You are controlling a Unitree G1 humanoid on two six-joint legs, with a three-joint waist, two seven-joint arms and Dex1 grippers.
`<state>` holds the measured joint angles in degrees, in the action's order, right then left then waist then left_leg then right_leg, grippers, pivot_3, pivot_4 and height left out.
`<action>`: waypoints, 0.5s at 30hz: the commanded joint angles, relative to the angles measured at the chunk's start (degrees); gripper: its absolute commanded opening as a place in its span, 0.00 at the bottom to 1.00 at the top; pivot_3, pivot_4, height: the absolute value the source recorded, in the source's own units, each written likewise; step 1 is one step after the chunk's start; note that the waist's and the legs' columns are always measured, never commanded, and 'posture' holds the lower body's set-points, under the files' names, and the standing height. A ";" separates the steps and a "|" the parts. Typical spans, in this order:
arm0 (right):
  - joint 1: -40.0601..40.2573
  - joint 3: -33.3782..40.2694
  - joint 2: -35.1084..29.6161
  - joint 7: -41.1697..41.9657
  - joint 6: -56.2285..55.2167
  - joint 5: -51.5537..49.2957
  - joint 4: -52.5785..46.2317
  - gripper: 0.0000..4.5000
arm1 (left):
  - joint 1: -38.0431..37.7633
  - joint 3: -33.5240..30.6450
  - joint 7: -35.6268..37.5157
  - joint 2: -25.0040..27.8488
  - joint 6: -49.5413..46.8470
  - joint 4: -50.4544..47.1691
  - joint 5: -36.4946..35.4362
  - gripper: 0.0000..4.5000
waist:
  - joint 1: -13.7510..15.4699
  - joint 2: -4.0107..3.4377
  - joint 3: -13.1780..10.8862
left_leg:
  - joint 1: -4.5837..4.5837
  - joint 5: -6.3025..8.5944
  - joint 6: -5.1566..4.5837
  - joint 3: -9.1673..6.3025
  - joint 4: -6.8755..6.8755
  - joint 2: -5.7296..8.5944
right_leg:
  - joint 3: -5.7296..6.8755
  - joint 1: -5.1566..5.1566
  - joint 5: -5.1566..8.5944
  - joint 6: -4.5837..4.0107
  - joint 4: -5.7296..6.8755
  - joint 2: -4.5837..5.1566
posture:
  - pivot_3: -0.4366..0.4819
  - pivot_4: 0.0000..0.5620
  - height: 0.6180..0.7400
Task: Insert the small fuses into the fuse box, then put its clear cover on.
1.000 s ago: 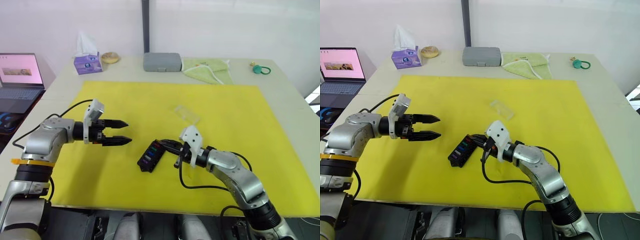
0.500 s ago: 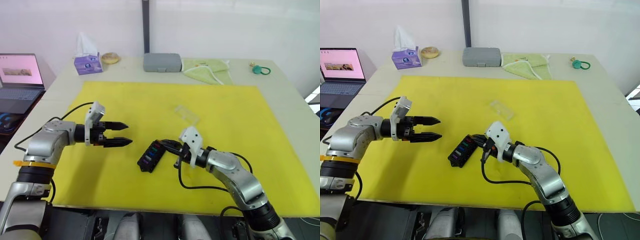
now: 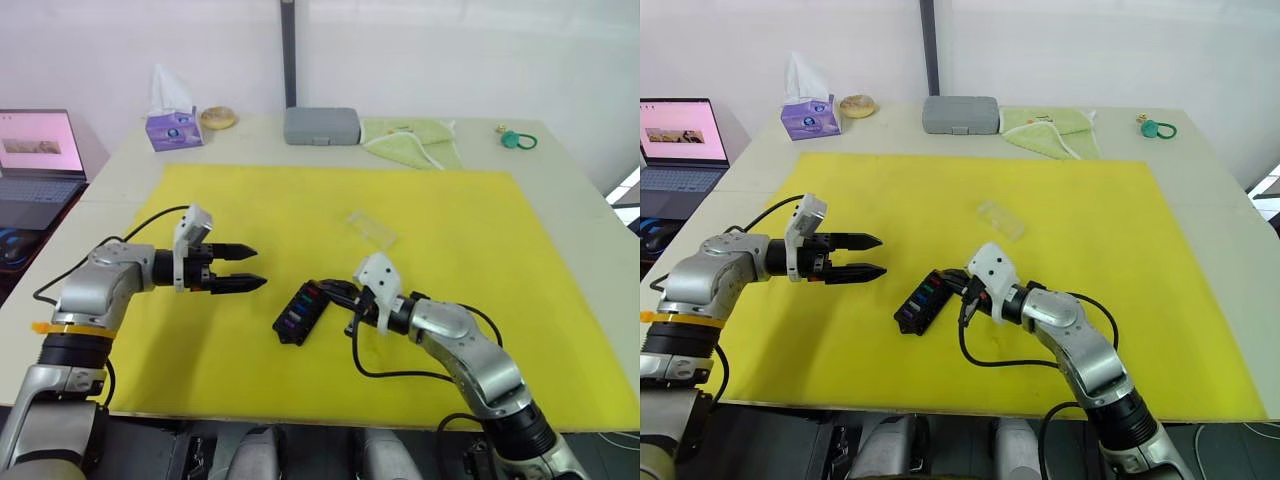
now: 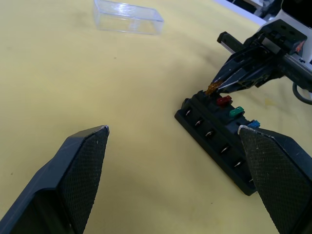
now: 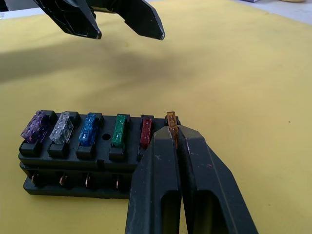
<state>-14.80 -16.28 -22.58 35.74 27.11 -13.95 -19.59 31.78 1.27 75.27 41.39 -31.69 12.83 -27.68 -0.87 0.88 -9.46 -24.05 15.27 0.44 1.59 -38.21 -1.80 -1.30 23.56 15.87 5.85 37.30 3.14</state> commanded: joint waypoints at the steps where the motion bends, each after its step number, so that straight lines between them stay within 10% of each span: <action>1: -0.17 -0.75 0.78 0.74 0.33 -0.08 0.74 0.00 | -0.20 -1.63 -0.40 -0.14 1.13 -0.33 -0.16 0.99 | 0.00 0.00 0.00 | 0.00 0.00 0.00 0.00 0.00 0.00 | 0.00 0.00 0.00 0.00 0.00 0.00 | 0.48 0.27 0.97; 15: -0.21 -2.89 -0.02 1.33 0.70 3.08 2.11 0.00 | -1.36 -2.49 -1.60 -0.81 0.00 -0.76 -1.01 0.99 | -0.08 0.01 0.01 | 0.06 0.00 0.00 0.00 0.00 -0.01 | 0.00 -0.04 0.00 0.00 0.02 0.00 | 0.48 0.27 0.97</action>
<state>-15.96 -17.39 -22.40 36.30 26.91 -11.49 -18.75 29.98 0.74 73.68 40.34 -32.03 12.98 -27.89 -0.94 0.89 -9.45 -23.96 15.27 0.44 1.59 -38.21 -1.81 -1.31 23.49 15.87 5.85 37.32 3.13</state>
